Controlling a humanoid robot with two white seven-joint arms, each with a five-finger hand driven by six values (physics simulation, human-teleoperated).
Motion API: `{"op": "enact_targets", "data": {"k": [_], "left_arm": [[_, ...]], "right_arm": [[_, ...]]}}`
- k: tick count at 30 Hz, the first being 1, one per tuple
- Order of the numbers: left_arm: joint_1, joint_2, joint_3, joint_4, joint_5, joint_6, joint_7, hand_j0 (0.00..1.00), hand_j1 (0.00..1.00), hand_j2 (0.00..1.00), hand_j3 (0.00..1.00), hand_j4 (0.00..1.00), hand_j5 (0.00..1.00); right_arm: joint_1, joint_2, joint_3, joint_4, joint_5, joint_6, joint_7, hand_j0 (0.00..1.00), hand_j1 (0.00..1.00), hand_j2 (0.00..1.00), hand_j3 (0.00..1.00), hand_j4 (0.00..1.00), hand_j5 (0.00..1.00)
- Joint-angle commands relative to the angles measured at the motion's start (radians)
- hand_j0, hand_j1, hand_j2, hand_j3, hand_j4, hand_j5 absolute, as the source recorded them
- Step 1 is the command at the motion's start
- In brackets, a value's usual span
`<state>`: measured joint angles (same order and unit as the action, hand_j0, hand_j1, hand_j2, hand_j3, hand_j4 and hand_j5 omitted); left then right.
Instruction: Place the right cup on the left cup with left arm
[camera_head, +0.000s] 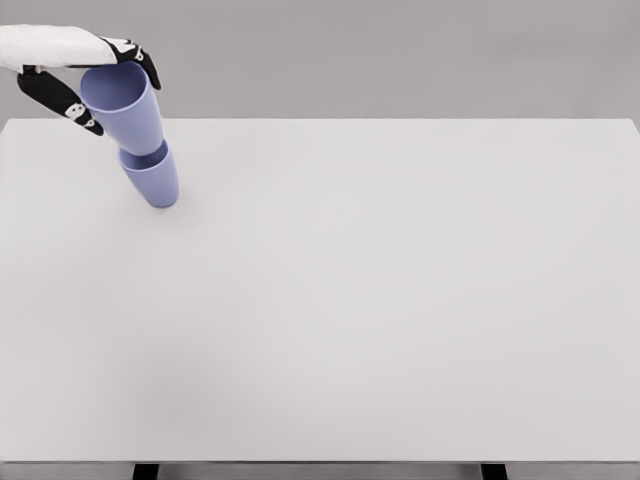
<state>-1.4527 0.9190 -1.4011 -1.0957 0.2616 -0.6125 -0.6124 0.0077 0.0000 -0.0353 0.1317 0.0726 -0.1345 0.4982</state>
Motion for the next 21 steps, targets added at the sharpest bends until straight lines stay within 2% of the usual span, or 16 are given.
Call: {"op": "enact_targets", "data": {"k": [1,7,12,21], "left_arm": [[0.0,-0.006,0.001,0.028,0.007,0.002,0.002,0.34,0.34,0.34,0.34,0.34,0.34],[0.006,-0.037,0.001,0.112,0.004,0.002,0.002,0.34,0.34,0.34,0.34,0.34,0.34],[0.009,-0.066,0.001,0.143,0.001,0.002,0.002,0.34,0.34,0.34,0.34,0.34,0.34],[0.034,-0.077,0.001,0.142,-0.004,0.002,0.002,0.34,0.34,0.34,0.34,0.34,0.34]], "right_arm": [[0.0,0.0,0.0,0.0,0.001,0.0,0.0,1.0,1.0,1.0,1.0,1.0,1.0],[0.0,0.0,0.0,0.0,0.001,0.0,0.0,1.0,1.0,1.0,1.0,1.0,1.0],[0.0,0.0,0.0,0.0,0.001,0.0,0.0,1.0,1.0,1.0,1.0,1.0,1.0],[0.0,0.0,0.0,0.0,0.001,0.0,0.0,1.0,1.0,1.0,1.0,1.0,1.0]]}}
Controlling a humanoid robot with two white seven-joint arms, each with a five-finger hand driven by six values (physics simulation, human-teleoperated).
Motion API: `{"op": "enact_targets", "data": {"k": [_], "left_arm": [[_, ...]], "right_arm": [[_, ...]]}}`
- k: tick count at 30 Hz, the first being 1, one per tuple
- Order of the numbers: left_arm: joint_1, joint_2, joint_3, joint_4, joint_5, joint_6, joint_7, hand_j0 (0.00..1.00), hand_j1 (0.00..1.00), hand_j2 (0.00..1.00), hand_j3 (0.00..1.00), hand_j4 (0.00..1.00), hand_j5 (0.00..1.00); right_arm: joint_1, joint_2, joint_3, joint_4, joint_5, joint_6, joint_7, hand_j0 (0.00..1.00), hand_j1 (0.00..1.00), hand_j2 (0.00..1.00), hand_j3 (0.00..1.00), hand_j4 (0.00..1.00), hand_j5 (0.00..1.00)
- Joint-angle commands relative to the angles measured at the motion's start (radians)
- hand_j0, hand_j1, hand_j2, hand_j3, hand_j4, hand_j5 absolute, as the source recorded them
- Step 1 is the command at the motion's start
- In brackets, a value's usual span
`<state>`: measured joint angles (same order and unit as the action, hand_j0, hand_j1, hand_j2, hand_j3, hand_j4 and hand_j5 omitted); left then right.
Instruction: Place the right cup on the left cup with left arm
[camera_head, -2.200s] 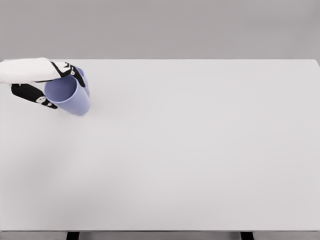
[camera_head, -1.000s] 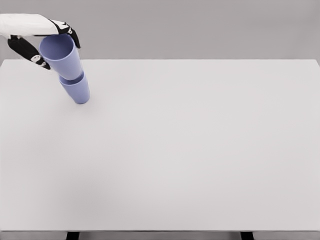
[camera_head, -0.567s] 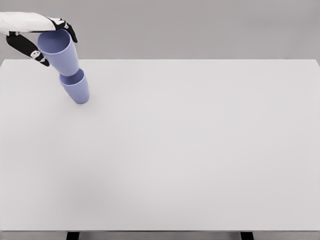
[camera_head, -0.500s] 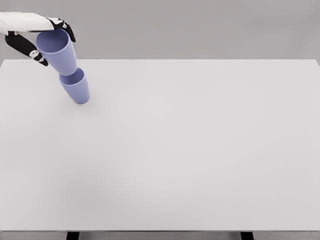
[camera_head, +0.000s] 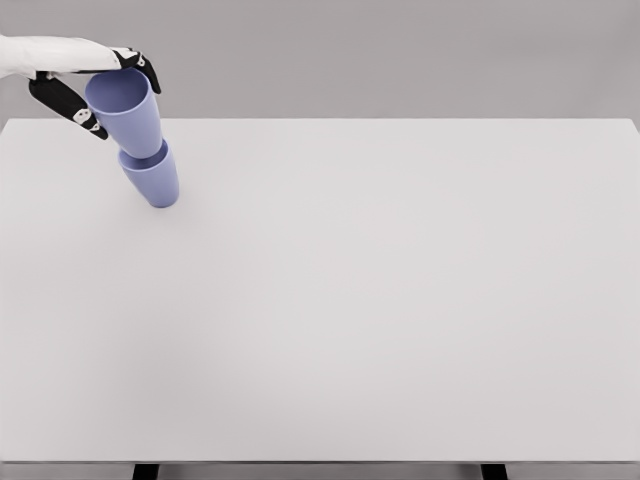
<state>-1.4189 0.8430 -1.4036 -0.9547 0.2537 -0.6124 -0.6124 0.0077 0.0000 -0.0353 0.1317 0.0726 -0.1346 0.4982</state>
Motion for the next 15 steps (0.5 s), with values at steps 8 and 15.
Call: {"op": "enact_targets", "data": {"k": [8,15], "left_arm": [[0.0,-0.001,0.003,0.001,0.006,0.002,0.002,0.34,0.34,0.34,0.34,0.34,0.34],[-0.002,-0.018,0.008,0.033,0.006,0.002,0.002,0.34,0.34,0.34,0.34,0.34,0.34]], "right_arm": [[0.0,0.0,0.0,0.0,0.001,0.0,0.0,1.0,1.0,1.0,1.0,1.0,1.0],[0.0,0.0,0.0,0.0,0.001,0.0,0.0,1.0,1.0,1.0,1.0,1.0,1.0]]}}
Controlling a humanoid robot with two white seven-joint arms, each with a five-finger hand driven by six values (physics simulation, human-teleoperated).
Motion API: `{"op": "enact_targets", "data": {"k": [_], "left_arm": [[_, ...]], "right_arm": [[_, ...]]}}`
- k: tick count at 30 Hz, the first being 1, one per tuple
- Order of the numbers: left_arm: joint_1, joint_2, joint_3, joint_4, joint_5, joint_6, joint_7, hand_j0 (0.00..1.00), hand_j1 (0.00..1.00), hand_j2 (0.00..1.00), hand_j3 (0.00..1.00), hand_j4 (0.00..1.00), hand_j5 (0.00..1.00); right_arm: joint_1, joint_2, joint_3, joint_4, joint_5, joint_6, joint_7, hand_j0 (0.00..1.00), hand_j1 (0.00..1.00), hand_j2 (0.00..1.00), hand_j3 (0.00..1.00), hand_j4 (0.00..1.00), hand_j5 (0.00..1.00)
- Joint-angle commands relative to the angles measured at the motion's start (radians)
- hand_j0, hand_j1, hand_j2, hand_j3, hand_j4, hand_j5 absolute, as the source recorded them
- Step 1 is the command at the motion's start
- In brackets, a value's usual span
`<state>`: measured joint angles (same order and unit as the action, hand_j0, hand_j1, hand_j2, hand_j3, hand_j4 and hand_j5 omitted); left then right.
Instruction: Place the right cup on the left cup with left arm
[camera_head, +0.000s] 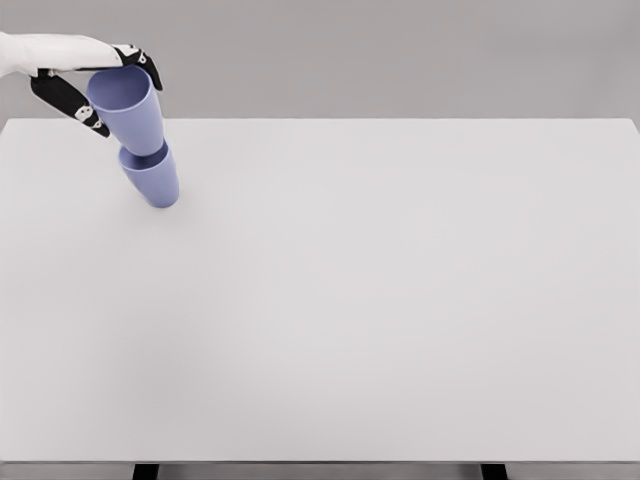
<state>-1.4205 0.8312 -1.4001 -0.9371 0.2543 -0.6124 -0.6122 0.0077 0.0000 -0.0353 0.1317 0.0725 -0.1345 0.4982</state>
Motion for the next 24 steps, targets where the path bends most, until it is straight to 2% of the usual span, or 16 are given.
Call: {"op": "enact_targets", "data": {"k": [1,6,24], "left_arm": [[0.0,-0.012,0.003,0.027,0.005,0.002,0.001,0.35,0.35,0.35,0.35,0.35,0.35],[0.0,-0.02,0.004,0.057,0.003,0.002,0.001,0.35,0.35,0.35,0.35,0.35,0.35],[0.002,-0.03,0.0,0.058,0.003,0.002,0.001,0.35,0.35,0.35,0.35,0.35,0.35]], "right_arm": [[-0.002,0.0,0.0,0.0,0.001,0.0,0.0,1.0,1.0,1.0,1.0,1.0,1.0],[0.0,0.0,0.0,0.0,0.001,0.0,0.0,1.0,1.0,1.0,1.0,1.0,1.0],[0.0,0.0,0.0,0.0,0.001,0.0,0.0,1.0,1.0,1.0,1.0,1.0,1.0]]}}
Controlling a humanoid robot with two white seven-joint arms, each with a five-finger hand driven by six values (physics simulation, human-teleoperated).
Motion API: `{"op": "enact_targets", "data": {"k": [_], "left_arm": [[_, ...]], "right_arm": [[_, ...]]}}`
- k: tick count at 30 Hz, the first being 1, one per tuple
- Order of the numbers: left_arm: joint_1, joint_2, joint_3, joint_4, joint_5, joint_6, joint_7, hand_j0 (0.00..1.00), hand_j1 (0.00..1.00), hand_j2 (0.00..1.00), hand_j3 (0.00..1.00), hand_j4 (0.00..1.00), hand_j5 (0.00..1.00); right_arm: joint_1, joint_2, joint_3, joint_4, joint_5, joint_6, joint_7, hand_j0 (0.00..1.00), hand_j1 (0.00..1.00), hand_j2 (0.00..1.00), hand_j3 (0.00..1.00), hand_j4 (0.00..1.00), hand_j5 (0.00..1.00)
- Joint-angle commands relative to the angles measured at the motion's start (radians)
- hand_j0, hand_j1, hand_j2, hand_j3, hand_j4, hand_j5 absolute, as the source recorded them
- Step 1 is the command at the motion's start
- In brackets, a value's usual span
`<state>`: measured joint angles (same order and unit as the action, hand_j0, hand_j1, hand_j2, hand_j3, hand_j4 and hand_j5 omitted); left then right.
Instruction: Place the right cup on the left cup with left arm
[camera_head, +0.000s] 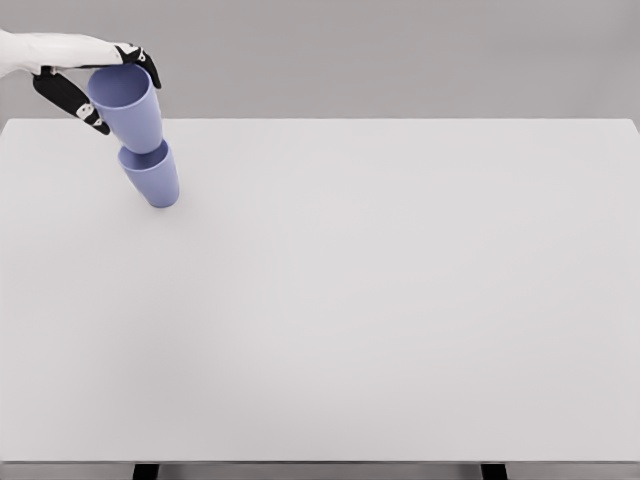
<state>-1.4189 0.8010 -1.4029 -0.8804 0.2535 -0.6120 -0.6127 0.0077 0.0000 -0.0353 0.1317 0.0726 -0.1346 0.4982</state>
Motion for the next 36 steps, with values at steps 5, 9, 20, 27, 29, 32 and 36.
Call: {"op": "enact_targets", "data": {"k": [5,9,20,27,29,32,36], "left_arm": [[0.0,-0.002,0.002,0.003,0.003,0.001,0.002,0.35,0.35,0.35,0.35,0.35,0.35],[0.0,0.0,0.004,0.001,0.003,0.001,0.002,0.36,0.36,0.36,0.36,0.36,0.36],[0.0,0.003,0.002,-0.002,0.004,0.001,0.002,0.36,0.36,0.36,0.36,0.36,0.36],[0.008,0.011,0.002,-0.002,0.003,0.001,0.002,0.36,0.36,0.36,0.36,0.36,0.36],[0.008,0.011,0.004,-0.002,0.003,0.001,0.002,0.36,0.36,0.36,0.36,0.36,0.36],[0.008,0.011,0.004,-0.002,0.003,0.001,0.002,0.36,0.36,0.36,0.36,0.36,0.36],[0.008,0.007,0.004,-0.002,0.003,0.001,0.002,0.36,0.36,0.36,0.36,0.36,0.36]], "right_arm": [[0.0,0.0,0.0,0.0,0.001,0.0,0.0,1.0,1.0,1.0,1.0,1.0,1.0],[0.0,0.0,0.0,0.0,0.001,0.0,0.0,1.0,1.0,1.0,1.0,1.0,1.0],[-0.002,0.0,0.0,0.0,0.001,0.0,0.0,1.0,1.0,1.0,1.0,1.0,1.0],[0.0,0.0,0.0,0.0,0.001,0.0,0.0,1.0,1.0,1.0,1.0,1.0,1.0],[0.0,0.0,0.0,0.0,0.001,0.0,0.0,1.0,1.0,1.0,1.0,1.0,1.0],[0.0,0.0,0.0,0.0,0.001,0.0,0.0,1.0,1.0,1.0,1.0,1.0,1.0],[0.0,0.0,0.0,0.0,0.001,0.0,0.0,1.0,1.0,1.0,1.0,1.0,1.0]]}}
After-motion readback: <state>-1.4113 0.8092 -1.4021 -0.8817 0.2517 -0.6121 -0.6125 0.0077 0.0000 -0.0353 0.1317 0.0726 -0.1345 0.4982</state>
